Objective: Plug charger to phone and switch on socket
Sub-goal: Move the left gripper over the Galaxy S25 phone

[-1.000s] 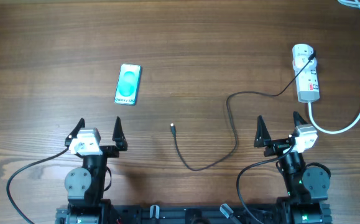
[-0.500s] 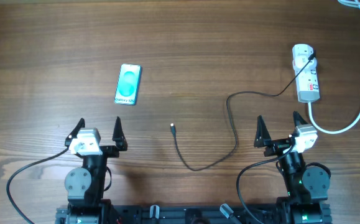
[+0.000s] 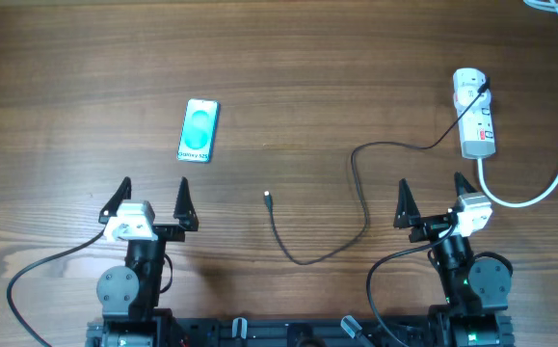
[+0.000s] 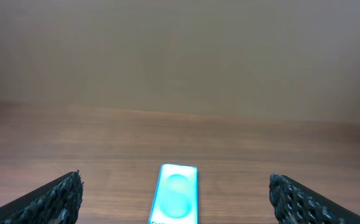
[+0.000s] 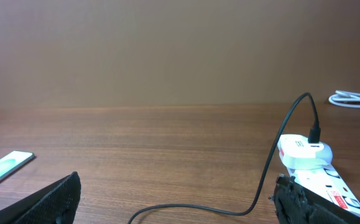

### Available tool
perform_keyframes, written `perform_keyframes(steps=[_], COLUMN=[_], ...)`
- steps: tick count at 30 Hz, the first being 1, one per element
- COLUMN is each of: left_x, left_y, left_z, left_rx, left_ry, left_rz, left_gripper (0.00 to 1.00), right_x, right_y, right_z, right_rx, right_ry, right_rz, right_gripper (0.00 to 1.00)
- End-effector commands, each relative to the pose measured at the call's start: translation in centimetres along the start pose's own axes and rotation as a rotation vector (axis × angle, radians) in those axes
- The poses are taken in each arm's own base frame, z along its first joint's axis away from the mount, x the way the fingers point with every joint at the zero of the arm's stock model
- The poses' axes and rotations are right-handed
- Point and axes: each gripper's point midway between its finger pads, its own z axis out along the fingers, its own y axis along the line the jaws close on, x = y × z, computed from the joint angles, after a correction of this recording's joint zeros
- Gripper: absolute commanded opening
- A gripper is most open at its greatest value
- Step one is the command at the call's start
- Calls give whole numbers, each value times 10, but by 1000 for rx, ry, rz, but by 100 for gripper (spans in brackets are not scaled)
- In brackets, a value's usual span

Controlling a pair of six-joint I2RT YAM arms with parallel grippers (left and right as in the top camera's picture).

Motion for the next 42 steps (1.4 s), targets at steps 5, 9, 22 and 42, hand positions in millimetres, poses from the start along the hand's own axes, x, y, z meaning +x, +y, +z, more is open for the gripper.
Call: perform_keyframes(steps=[5, 9, 22, 42], left_x=[-63, -97, -72, -31], left_y=[-39, -54, -60, -30], left_z=[-19, -23, 61, 49], left_rx=[164, 163, 76, -109], left_ry=[100, 338, 870, 1028], left_rz=[-305, -340, -442, -371], left_gripper=[100, 100, 100, 4], right_x=[-3, -3, -3, -93], right_y=[4, 4, -3, 55], right_z=[-1, -1, -1, -32], right_rx=[-22, -22, 19, -254], right_ry=[-13, -13, -16, 31], right_rz=[-9, -9, -7, 230], right_gripper=[100, 100, 100, 100])
